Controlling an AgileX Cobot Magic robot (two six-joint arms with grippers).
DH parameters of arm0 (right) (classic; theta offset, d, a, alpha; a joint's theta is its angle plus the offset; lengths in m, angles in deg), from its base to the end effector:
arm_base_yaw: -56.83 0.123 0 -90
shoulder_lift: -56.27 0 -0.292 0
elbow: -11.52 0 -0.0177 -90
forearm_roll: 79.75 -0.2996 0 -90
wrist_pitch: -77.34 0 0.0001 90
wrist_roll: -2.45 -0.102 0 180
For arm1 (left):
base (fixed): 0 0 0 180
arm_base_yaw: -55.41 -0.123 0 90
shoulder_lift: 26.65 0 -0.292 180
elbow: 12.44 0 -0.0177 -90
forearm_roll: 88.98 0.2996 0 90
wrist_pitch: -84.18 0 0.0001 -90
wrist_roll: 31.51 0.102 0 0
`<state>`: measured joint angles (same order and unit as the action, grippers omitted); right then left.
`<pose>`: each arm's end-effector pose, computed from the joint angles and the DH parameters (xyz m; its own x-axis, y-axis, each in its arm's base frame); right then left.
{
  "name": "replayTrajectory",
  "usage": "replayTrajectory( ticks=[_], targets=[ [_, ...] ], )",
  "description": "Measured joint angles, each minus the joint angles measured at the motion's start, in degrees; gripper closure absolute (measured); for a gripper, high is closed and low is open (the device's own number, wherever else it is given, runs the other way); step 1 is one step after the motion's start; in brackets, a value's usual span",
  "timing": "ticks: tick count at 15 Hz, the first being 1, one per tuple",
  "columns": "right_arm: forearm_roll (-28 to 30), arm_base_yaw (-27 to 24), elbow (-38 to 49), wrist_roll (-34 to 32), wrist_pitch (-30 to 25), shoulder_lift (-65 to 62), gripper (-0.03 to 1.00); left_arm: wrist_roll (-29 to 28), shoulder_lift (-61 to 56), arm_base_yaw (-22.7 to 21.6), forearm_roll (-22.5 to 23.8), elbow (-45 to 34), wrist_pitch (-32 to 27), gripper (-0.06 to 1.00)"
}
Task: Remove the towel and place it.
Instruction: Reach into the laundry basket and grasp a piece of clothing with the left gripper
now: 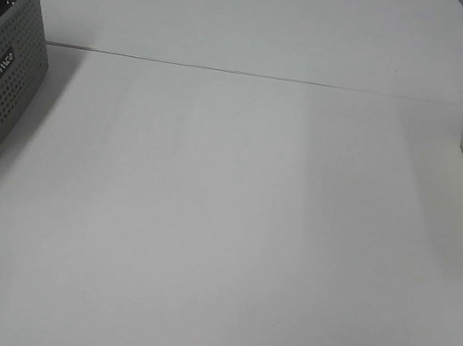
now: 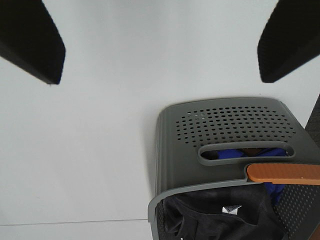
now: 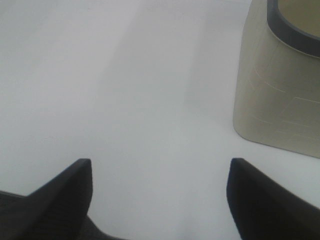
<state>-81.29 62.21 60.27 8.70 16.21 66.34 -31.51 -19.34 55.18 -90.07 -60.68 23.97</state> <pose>0.0475 0.0069 0.2933 -0.4837 -0.1419 -0.8637 -0.1612 0.9843 -0.0715 0.0392 -0.0015 0.2998 -0.4346 -0.0112 -0.9005 0.0067 0.9999 -0.0157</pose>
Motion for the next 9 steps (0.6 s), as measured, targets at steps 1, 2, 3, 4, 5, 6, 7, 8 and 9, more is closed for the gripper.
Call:
replayTrajectory(
  ticks=[1,2,3,4,5,6,7,8,9],
  targets=[
    [0.0,0.0,0.0,0.0,0.0,0.0,0.24,0.0,0.0,0.0,0.0,0.0,0.0,-0.05],
    [0.0,0.0,0.0,0.0,0.0,0.0,0.23,0.0,0.0,0.0,0.0,0.0,0.0,-0.05],
    [0.0,0.0,0.0,0.0,0.0,0.0,0.22,0.0,0.0,0.0,0.0,0.0,0.0,-0.05],
    [0.0,0.0,0.0,0.0,0.0,0.0,0.21,0.0,0.0,0.0,0.0,0.0,0.0,-0.05],
    [0.0,0.0,0.0,0.0,0.0,0.0,0.21,0.0,0.0,0.0,0.0,0.0,0.0,-0.05],
    [0.0,0.0,0.0,0.0,0.0,0.0,0.21,0.0,0.0,0.0,0.0,0.0,0.0,-0.05],
    [0.06,0.0,0.0,0.0,0.0,0.0,0.21,0.0,0.0,0.0,0.0,0.0,0.0,-0.05],
    [0.06,0.0,0.0,0.0,0.0,0.0,0.21,0.0,0.0,0.0,0.0,0.0,0.0,-0.05],
    [0.06,0.0,0.0,0.0,0.0,0.0,0.21,0.0,0.0,0.0,0.0,0.0,0.0,-0.05]
  ],
)
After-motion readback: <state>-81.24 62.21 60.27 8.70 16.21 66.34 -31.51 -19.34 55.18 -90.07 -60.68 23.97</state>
